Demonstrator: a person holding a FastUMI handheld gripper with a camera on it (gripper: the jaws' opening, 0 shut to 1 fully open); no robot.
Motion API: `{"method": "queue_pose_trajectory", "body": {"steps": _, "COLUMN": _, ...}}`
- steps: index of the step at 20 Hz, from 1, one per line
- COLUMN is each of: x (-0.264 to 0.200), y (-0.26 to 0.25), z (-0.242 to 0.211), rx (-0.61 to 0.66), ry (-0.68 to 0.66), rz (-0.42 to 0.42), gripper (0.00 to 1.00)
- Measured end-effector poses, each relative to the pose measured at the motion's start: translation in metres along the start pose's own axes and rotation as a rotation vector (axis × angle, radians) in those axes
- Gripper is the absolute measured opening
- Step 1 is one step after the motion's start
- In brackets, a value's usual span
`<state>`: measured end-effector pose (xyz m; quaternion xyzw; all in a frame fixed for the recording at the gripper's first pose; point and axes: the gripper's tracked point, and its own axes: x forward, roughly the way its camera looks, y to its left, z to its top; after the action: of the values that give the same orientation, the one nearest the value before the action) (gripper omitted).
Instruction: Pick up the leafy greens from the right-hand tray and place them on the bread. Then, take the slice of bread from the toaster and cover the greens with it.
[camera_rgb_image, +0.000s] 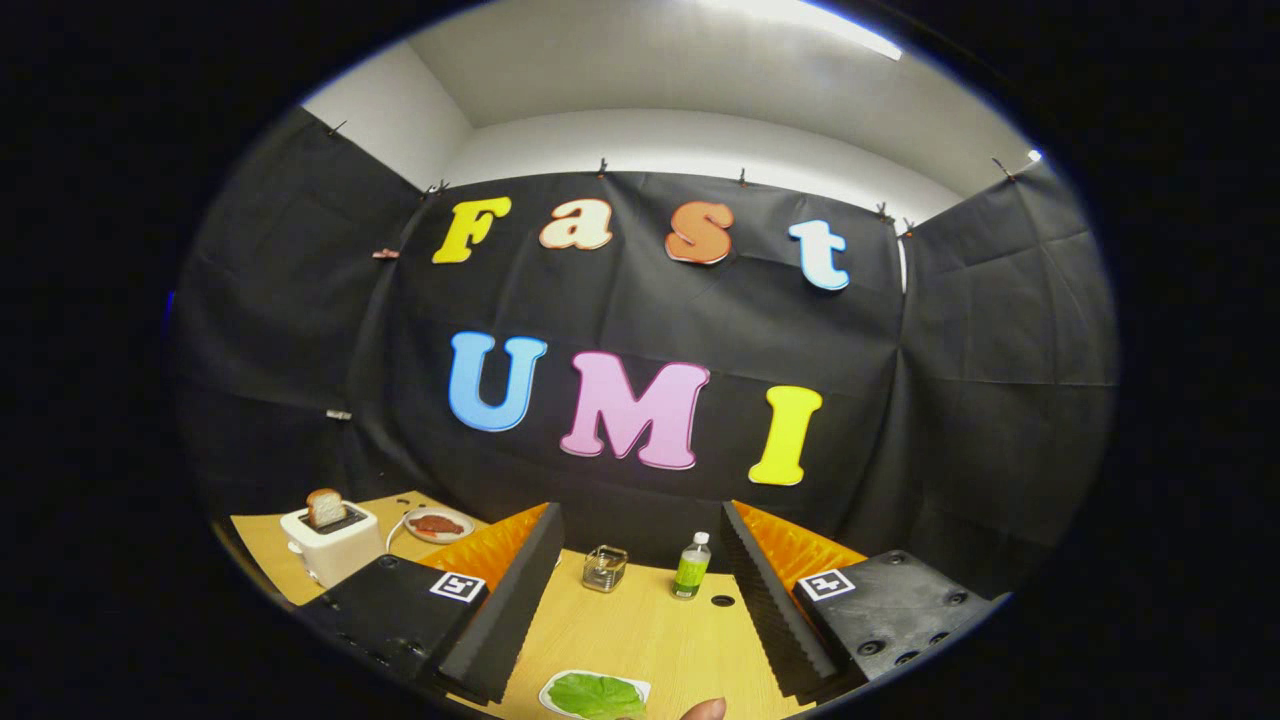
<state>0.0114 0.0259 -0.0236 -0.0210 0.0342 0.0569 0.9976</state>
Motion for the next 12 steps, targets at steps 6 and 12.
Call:
{"method": "queue_pose_trajectory", "body": {"steps": 6, "x": -0.001, "y": 0.012, "z": -0.082, "rx": -0.114, "ry": 0.197, "rz": 0.202, "gripper": 0.97}}
{"method": "queue_pose_trajectory", "body": {"steps": 12, "x": -0.011, "y": 0.023, "z": -0.244, "rx": -0.141, "ry": 0.576, "rz": 0.392, "gripper": 0.95}}
